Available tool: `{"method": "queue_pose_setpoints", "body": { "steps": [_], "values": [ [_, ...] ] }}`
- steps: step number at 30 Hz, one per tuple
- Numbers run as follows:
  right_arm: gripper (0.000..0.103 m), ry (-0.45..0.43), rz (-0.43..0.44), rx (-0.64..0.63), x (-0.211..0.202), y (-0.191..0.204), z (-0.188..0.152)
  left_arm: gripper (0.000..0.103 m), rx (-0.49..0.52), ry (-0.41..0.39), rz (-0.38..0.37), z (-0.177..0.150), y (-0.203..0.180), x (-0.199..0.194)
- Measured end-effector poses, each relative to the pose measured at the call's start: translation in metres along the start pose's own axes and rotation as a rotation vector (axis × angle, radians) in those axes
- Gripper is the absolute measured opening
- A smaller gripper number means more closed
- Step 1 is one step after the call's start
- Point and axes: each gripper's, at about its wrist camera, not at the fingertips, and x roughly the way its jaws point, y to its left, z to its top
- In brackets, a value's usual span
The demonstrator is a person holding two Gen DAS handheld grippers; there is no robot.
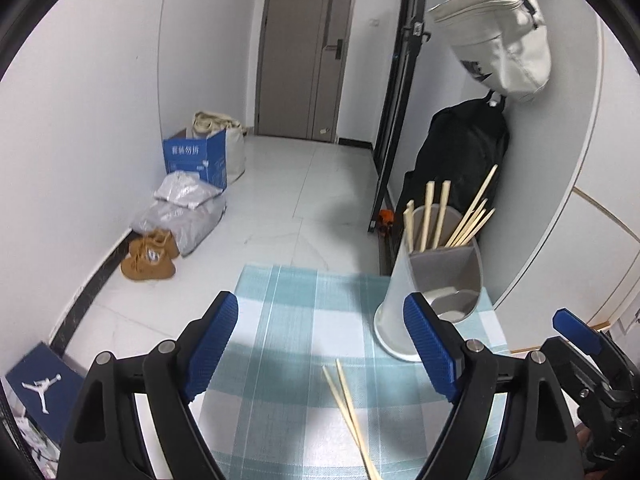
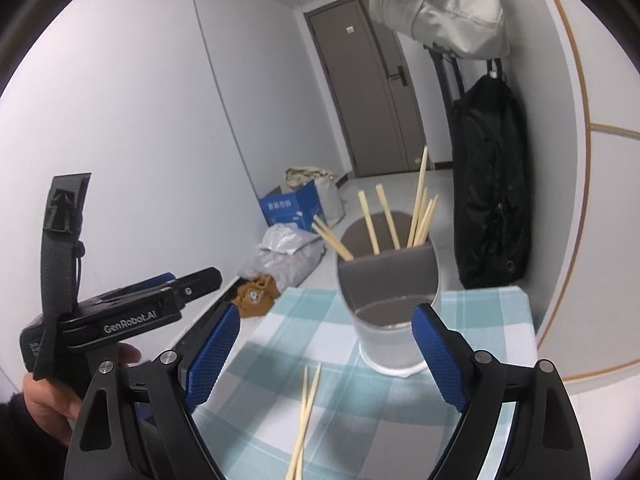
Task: Organize utensils
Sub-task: 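Withdraw both open tools from the holder back toward the remaining chopsticks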
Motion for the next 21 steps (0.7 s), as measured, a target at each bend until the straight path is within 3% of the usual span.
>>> {"method": "queue_pose_setpoints", "body": {
  "steps": [12,16,21],
  "values": [
    [0.085,0.172,0.012,-0.015,0.039,0.004,-0.036,0.082,-0.051,0.07,0.005,-0.026,0.02,0.028],
    [0.07,0.248,0.008,-0.012,0.057,0.006,-0.047,0.082,-0.071,0.091,0.019,-0.029,0.03,0.034],
    [0.058,0.35,0.016,-0.004,0.082,0.01,-0.061,0.082,-0.119,0.131,0.047,-0.028,0.05,0.044]
  ]
}}
